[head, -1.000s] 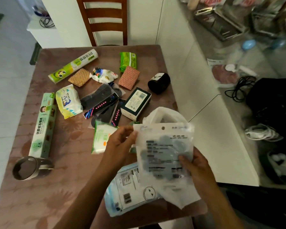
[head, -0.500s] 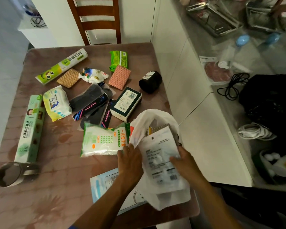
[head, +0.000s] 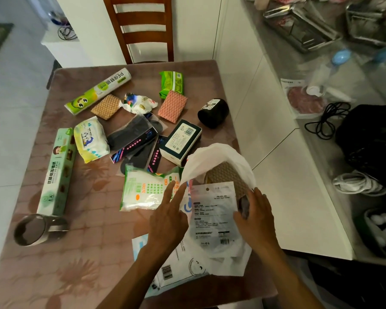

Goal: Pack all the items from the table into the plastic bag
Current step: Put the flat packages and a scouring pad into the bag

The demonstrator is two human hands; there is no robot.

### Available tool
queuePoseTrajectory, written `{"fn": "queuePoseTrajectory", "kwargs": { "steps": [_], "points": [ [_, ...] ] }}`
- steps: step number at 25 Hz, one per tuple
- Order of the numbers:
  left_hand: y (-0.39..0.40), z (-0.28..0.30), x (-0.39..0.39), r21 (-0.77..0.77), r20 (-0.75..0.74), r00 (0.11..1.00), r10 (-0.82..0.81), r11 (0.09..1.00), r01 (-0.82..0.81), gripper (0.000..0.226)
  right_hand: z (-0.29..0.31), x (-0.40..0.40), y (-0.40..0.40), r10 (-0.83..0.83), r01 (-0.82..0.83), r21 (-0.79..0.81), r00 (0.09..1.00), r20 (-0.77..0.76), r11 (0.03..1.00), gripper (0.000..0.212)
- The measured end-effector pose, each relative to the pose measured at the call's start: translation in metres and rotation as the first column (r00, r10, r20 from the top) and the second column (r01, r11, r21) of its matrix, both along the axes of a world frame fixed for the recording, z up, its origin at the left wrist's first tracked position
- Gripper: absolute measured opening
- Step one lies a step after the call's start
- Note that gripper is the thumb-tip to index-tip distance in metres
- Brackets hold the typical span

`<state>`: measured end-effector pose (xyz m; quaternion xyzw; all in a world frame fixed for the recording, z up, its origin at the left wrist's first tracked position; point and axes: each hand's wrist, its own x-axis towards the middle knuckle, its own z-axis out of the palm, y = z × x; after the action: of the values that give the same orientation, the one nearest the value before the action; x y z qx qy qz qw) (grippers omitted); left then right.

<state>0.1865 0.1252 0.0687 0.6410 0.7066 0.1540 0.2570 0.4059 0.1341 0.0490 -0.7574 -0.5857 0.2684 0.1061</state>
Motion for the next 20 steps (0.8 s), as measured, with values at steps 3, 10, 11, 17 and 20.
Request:
{"fn": "queuePoseTrajectory", "kwargs": {
  "steps": [3, 10, 11, 17, 20],
  "points": [
    [-0.008, -0.009, -0.008, -0.011, -0.003, 1.0, -0.024, 1.0, 0.024, 0.066, -0.004, 0.002, -0.002, -0.105, 0.104, 0.046, 0.994, 0.012, 0.993, 0.068],
    [-0.056, -0.042, -0.056, -0.114, 0.067, 0.97, 0.235, 0.967, -0.227, 0.05, 0.013, -0.052, -0.041, 0.098, -0.063, 0.353, 0.992, -0.081, 0.934, 0.047],
    [-0.067, -0.058, -0.065, -0.261, -0.088, 0.986, 0.142, 0.952, -0.161, 0.062, 0.012, -0.069, -0.052, 0.163, -0.115, 0.372, 0.982, -0.098, 0.921, 0.043],
    [-0.087, -0.098, -0.086, -0.453, -0.128, 0.991, -0.029, 0.891, -0.032, 0.102, -0.01, -0.116, -0.092, 0.273, -0.222, 0.282, 0.95, -0.153, 0.933, 0.037],
    [-0.087, -0.101, -0.085, -0.44, -0.194, 0.98, -0.031, 0.896, -0.059, 0.105, -0.009, -0.112, -0.094, 0.292, -0.247, 0.279, 0.947, -0.134, 0.928, 0.037]
  ]
}}
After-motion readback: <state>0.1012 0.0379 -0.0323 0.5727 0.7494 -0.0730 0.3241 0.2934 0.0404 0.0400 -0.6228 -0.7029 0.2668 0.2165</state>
